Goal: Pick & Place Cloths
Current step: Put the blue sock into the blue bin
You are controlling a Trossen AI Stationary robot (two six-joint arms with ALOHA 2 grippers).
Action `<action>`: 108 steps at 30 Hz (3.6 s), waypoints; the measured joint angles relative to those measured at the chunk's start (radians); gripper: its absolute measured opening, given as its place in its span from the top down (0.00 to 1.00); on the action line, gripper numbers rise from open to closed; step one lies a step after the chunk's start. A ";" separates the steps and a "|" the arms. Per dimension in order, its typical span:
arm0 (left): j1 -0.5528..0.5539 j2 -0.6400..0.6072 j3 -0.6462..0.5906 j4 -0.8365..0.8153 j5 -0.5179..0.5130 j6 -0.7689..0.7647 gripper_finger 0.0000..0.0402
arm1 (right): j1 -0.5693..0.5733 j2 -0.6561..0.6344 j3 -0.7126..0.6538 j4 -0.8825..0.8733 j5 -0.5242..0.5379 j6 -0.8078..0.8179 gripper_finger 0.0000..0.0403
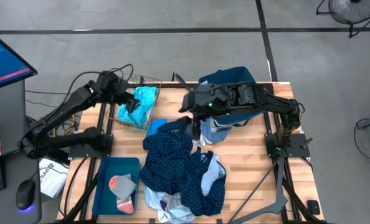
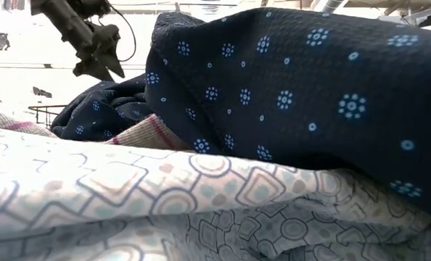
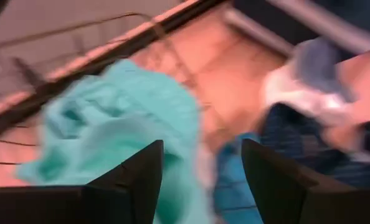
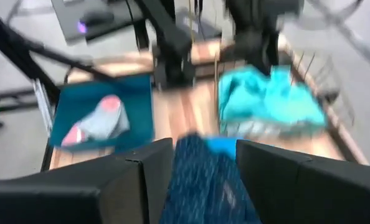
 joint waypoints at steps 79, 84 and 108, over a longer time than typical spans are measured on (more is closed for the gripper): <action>-0.254 -0.309 0.000 0.815 0.403 -0.575 0.50 | 0.040 -0.207 -1.441 0.717 0.320 1.036 0.57; -0.254 -0.309 0.000 0.817 0.402 -0.575 0.50 | 0.040 -0.204 -1.419 0.715 0.320 1.026 0.72; -0.254 -0.309 0.000 0.818 0.406 -0.572 0.50 | 0.089 -0.480 -1.301 0.628 0.360 0.902 1.00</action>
